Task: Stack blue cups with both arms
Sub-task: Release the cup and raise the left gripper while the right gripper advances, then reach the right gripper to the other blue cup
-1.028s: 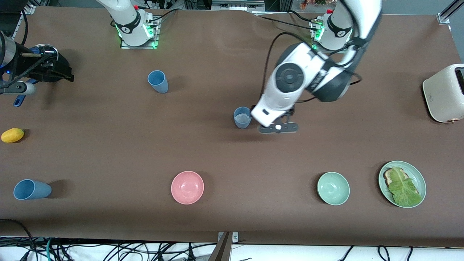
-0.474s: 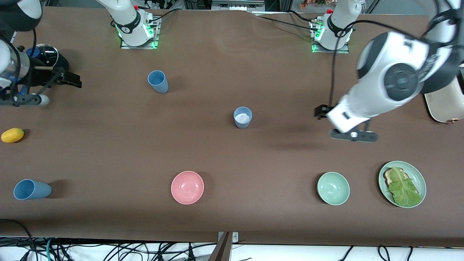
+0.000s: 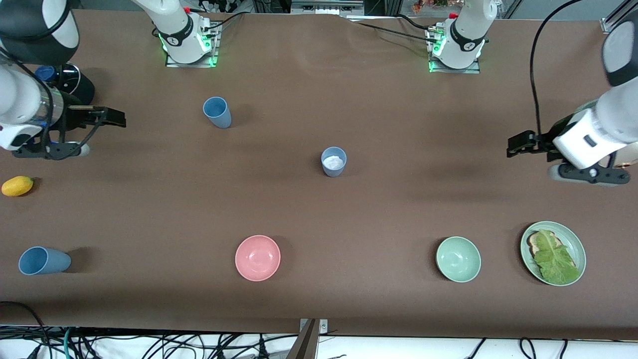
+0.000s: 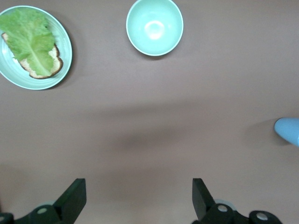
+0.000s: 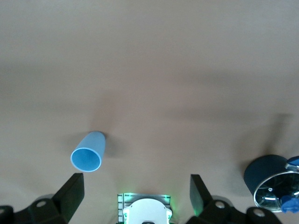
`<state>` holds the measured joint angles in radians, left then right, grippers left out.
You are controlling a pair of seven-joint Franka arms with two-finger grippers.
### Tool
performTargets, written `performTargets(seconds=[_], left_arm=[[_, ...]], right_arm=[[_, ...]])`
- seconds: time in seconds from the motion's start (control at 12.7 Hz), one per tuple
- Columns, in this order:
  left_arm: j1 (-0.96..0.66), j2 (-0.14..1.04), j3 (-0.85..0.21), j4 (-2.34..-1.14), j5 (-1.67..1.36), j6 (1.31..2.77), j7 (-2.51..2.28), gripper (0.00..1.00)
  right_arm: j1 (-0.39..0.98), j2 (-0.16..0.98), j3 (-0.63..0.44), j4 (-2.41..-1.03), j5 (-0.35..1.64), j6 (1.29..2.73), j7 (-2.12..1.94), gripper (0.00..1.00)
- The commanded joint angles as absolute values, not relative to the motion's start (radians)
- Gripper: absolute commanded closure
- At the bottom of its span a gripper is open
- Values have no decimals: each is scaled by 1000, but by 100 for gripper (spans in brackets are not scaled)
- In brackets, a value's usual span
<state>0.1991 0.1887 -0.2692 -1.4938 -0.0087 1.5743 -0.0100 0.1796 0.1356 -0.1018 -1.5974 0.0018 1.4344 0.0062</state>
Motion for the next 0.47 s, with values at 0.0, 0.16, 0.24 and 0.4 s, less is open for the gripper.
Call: performTargets(seconds=[0.0,0.16,0.24,0.4], left_arm=[[192,86,-229,-1592,-31,1609,11,0],[169,20,-210,-1699,-29,1722,11,0],[108,11,-155,-1709,-29,1727,9,0],[12,8,-62,-1710,-29,1726,8,0]], right_arm=[[193,95,-39,-1685,12,1480,47,0],[193,69,6,-1796,34,1575,76,0],[193,48,24,-1869,34,1636,86,0],[193,-15,64,-2056,34,1794,118,0]])
